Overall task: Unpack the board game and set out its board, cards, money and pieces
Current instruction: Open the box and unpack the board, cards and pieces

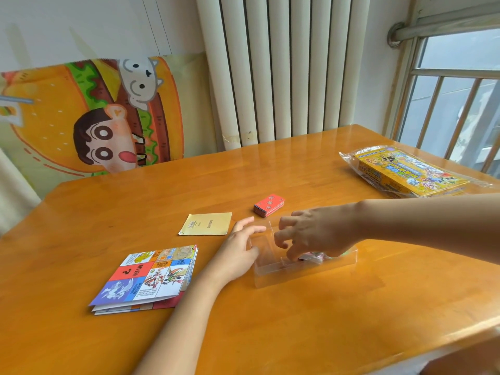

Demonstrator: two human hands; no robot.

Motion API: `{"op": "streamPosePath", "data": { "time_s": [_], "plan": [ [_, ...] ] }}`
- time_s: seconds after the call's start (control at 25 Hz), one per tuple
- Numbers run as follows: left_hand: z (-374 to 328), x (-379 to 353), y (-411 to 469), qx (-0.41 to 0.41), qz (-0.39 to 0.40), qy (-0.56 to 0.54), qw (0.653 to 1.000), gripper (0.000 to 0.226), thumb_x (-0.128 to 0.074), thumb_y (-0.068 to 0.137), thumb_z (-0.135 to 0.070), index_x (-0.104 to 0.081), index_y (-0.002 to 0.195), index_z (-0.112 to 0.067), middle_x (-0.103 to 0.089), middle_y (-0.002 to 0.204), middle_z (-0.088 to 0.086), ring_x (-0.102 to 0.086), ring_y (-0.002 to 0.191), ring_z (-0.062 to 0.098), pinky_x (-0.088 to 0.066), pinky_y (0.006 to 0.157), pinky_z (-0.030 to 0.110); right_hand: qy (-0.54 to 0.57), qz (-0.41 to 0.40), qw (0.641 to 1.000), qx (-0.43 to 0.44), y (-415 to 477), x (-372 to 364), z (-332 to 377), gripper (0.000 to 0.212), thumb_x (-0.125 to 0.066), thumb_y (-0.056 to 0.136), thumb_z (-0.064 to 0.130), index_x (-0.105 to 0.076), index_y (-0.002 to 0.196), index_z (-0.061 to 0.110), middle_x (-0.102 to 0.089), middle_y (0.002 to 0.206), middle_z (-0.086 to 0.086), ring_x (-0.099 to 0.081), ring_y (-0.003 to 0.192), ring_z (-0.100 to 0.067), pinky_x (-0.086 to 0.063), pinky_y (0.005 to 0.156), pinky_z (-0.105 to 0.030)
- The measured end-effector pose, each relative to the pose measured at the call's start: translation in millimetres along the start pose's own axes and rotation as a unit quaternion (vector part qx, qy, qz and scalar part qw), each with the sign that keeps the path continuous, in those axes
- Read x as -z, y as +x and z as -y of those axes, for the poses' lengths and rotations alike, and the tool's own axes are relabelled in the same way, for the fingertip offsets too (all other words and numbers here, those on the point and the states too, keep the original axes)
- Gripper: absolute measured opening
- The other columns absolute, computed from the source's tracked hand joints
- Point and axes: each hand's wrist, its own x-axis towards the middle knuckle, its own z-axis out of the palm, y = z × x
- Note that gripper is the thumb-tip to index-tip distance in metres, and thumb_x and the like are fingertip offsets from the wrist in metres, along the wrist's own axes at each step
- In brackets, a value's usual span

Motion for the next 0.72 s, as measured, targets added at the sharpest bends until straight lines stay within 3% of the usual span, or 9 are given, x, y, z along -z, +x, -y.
{"op": "streamPosePath", "data": {
  "time_s": [0.16, 0.44, 0.52, 0.6, 0.72],
  "plan": [
    [0, 0, 0, 0.001, 0.002, -0.002, 1.0, 0.048, -0.046, 0.089, -0.003, -0.055, 0.129, -0.026, -0.026, 0.149, -0.013, -0.047, 0.096, 0.006, -0.032, 0.083, 0.01, 0.061, 0.03, 0.998, -0.007, -3, 2, 2, 0.038, -0.058, 0.08, 0.003, -0.06, 0.111, 0.025, -0.057, 0.109, 0.006, -0.043, 0.103, -0.019, -0.03, 0.078, -0.027],
    [-1, 0, -2, 0.003, 0.004, -0.002, 1.0, 0.047, -0.046, 0.09, -0.004, -0.054, 0.13, -0.027, -0.026, 0.149, -0.015, -0.043, 0.093, 0.005, -0.03, 0.078, 0.008, 0.084, 0.174, 0.98, -0.042, 6, 19, 2, 0.049, -0.053, 0.084, 0.005, -0.051, 0.127, 0.03, -0.053, 0.116, 0.006, -0.04, 0.109, -0.016, -0.037, 0.093, -0.03],
    [-1, 1, -2, 0.002, 0.003, 0.0, 1.0, 0.047, -0.046, 0.09, -0.004, -0.054, 0.13, -0.027, -0.026, 0.149, -0.016, -0.042, 0.092, 0.005, -0.031, 0.079, 0.009, 0.089, 0.19, 0.977, -0.046, 7, 24, 3, 0.046, -0.052, 0.085, 0.004, -0.054, 0.124, 0.028, -0.052, 0.115, 0.005, -0.04, 0.108, -0.017, -0.04, 0.086, -0.03],
    [-1, 1, -1, 0.002, 0.002, -0.001, 1.0, 0.048, -0.046, 0.089, -0.003, -0.054, 0.129, -0.028, -0.026, 0.149, -0.016, -0.043, 0.093, 0.005, -0.031, 0.08, 0.009, 0.101, 0.184, 0.977, -0.048, 7, 25, 3, 0.041, -0.051, 0.084, 0.001, -0.056, 0.116, 0.024, -0.051, 0.108, 0.004, -0.042, 0.101, -0.017, -0.034, 0.072, -0.026],
    [0, 1, -2, 0.002, 0.002, -0.001, 1.0, 0.049, -0.046, 0.088, -0.003, -0.054, 0.129, -0.029, -0.026, 0.149, -0.017, -0.044, 0.094, 0.003, -0.032, 0.083, 0.011, 0.111, 0.165, 0.978, -0.06, 4, 24, 3, 0.039, -0.048, 0.081, -0.004, -0.053, 0.112, 0.019, -0.053, 0.103, 0.003, -0.042, 0.092, -0.016, -0.032, 0.067, -0.027]
  ]
}}
